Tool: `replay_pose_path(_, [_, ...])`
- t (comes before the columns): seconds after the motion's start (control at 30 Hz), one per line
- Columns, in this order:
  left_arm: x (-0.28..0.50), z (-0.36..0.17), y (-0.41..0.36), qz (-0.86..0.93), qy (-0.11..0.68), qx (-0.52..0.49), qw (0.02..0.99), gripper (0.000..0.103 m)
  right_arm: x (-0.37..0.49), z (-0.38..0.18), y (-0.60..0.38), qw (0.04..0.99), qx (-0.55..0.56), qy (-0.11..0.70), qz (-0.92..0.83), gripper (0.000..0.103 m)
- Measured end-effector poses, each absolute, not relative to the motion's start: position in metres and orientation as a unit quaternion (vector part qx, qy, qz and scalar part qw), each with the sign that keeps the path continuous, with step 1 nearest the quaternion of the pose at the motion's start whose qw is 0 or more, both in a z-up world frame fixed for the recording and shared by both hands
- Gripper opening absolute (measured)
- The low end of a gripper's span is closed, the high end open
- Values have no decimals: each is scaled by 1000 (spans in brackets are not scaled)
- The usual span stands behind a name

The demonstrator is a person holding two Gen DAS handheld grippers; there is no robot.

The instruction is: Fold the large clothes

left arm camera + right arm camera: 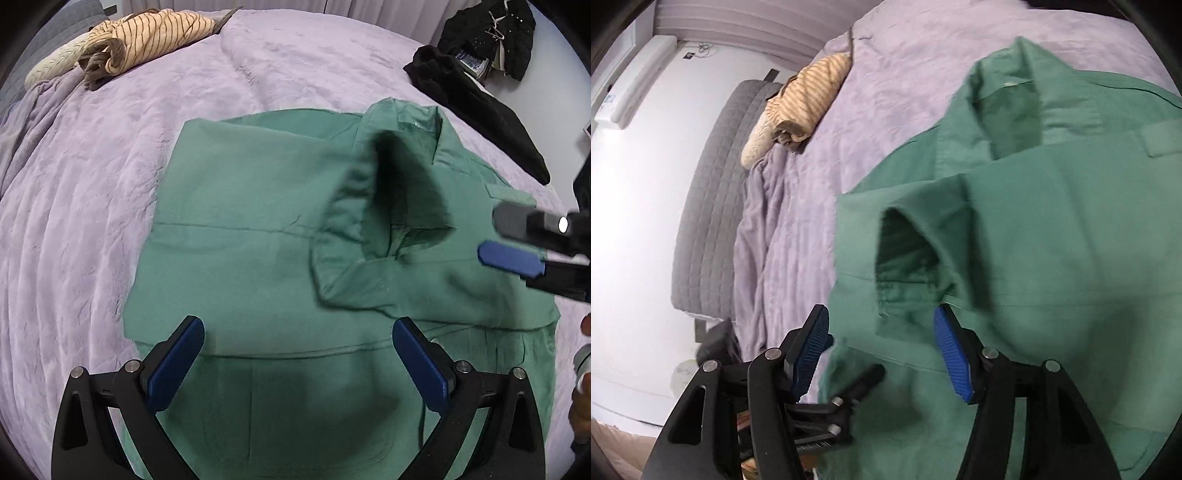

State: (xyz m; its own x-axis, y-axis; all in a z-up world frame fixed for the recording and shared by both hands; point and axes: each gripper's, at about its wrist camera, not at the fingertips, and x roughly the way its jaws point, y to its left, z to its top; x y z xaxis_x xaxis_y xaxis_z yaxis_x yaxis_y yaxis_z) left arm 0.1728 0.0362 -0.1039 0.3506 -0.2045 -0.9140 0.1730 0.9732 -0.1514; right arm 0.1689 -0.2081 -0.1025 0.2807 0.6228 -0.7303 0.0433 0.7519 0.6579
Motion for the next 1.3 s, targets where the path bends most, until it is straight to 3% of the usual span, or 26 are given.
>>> replay_pose_path(0.3, [230,-118,-6,-116,551,8,826,102,128,-92,-380,811,290,493,-124,63])
replay_pose_path(0.47, [242,-126,-9,-95,554,15,827,102,141,-121,-447,775,347,506,-149,60])
replay_pose_path(0.5, [244,-127,-11,-93,554,20,827,102,146,-129,-451,764,368,515,-124,26])
replay_pose_path(0.53, [246,-129,-14,-93,554,23,827,102,150,-132,-450,761,370,522,-105,7])
replay_pose_path(0.73, [258,-148,-41,-93,555,53,825,102,158,-118,-454,796,262,529,-134,6])
replay_pose_path(0.87, [267,-152,-51,-92,553,69,825,102,147,-128,-472,788,294,524,-134,6])
replay_pose_path(0.97, [269,-141,-41,-89,552,60,827,102,126,-110,-473,788,309,513,-144,19])
replay_pose_path(1.03, [261,-131,-29,-89,545,60,832,102,108,-98,-469,787,332,504,-128,22])
replay_pose_path(1.17, [258,-133,-25,-91,545,85,829,102,54,-80,-455,776,400,478,-98,45])
replay_pose_path(1.3, [260,-145,-22,-81,559,75,822,102,11,-103,-445,722,499,466,-106,45])
